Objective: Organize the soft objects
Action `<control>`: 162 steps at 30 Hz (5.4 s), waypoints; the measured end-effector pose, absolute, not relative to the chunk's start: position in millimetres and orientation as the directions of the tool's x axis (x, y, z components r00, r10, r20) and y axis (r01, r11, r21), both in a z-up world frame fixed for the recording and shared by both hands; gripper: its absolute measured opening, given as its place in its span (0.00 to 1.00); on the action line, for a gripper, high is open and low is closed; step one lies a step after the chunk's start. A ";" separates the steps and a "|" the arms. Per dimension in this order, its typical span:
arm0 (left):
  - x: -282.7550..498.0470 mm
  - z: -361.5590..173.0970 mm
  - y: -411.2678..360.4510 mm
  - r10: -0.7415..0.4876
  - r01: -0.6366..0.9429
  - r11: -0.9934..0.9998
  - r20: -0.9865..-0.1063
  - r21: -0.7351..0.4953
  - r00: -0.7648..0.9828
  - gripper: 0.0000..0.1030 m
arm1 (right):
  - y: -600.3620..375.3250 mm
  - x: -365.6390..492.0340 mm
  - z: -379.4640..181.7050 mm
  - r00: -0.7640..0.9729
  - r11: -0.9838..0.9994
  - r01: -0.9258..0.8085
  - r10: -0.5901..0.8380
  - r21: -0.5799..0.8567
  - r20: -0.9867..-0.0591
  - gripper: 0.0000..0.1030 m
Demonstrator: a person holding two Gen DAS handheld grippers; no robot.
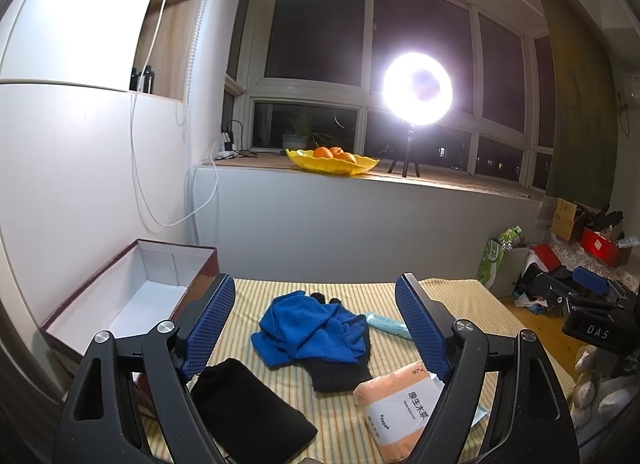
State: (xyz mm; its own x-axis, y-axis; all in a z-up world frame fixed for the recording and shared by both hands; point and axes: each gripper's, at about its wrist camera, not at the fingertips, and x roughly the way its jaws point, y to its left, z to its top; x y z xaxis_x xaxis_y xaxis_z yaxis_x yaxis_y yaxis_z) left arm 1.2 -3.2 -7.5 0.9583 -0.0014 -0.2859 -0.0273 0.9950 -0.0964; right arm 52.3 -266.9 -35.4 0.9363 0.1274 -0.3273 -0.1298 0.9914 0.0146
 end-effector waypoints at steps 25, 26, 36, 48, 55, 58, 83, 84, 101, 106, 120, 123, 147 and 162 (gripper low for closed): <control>1.5 -8.2 -4.5 -0.006 -0.022 0.995 -0.291 -0.094 0.957 0.80 | -266.8 55.3 -40.1 0.929 0.992 -0.124 0.125 0.026 -0.348 0.99; 1.4 -8.3 -4.4 -0.007 -0.022 0.995 -0.291 -0.094 0.957 0.80 | -266.9 55.7 -39.4 0.928 0.992 -0.126 0.127 0.026 -0.350 0.99; 1.1 -8.7 -3.3 -0.011 -0.019 0.995 -0.294 -0.099 0.956 0.80 | -266.6 56.8 -42.1 0.923 0.992 -0.125 0.129 0.033 -0.362 0.99; 1.6 -9.5 -6.1 -0.013 -0.018 0.995 -0.305 -0.100 0.952 0.80 | -265.8 57.4 -46.8 0.915 0.991 -0.132 0.136 0.036 -0.379 0.99; 4.4 -12.0 -4.9 -0.017 -0.019 0.994 -0.318 -0.109 0.948 0.80 | -266.3 58.8 -46.6 0.912 0.991 -0.132 0.136 0.037 -0.387 0.99; 4.3 -12.4 -4.7 -0.017 -0.019 0.994 -0.318 -0.109 0.948 0.80 | -266.3 58.8 -47.5 0.910 0.990 -0.133 0.137 0.036 -0.391 0.99; 2.2 -71.5 26.5 -0.104 -0.029 0.971 -0.527 -0.237 0.843 0.80 | -267.8 87.2 -86.8 0.758 0.946 -0.282 0.323 0.162 -0.566 0.99; 2.7 -74.9 26.7 -0.114 -0.026 0.969 -0.537 -0.247 0.836 0.80 | -267.3 88.8 -89.4 0.745 0.941 -0.292 0.337 0.173 -0.575 0.99; 20.9 -124.7 -11.7 -0.384 0.104 0.897 -0.639 -0.430 0.667 0.78 | -240.7 112.6 -133.9 0.505 0.845 -0.416 0.521 0.335 -0.688 0.86; 28.0 -133.9 -25.7 -0.428 0.135 0.882 -0.647 -0.451 0.631 0.78 | -231.7 121.7 -148.8 0.427 0.826 -0.426 0.543 0.369 -0.723 0.77; 50.3 -154.8 -47.9 -0.491 0.178 0.858 -0.671 -0.481 0.555 0.69 | -215.0 139.3 -171.5 0.300 0.794 -0.438 0.571 0.421 -0.764 0.54; 53.2 -157.8 -48.4 -0.506 0.183 0.850 -0.671 -0.494 0.542 0.60 | -213.3 142.0 -174.7 0.284 0.791 -0.436 0.574 0.429 -0.768 0.54; 45.9 -137.2 -37.2 -0.470 0.193 0.870 -0.643 -0.454 0.605 0.51 | -196.3 134.0 -154.0 0.273 0.766 -0.478 0.595 0.430 -0.756 0.46; 37.0 -94.3 30.0 -0.376 0.126 0.894 -0.564 -0.431 0.735 0.51 | -120.3 137.4 -100.7 0.280 0.695 -0.611 0.638 0.379 -0.717 0.46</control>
State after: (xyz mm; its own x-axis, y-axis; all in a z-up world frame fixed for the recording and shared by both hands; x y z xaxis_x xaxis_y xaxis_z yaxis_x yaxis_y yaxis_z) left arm 37.0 30.0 -94.3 0.7352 -0.3756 -0.5643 0.1258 0.8936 -0.4309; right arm 137.4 -120.3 -100.7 0.2797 0.6379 -0.7175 -0.6115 0.6945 0.3791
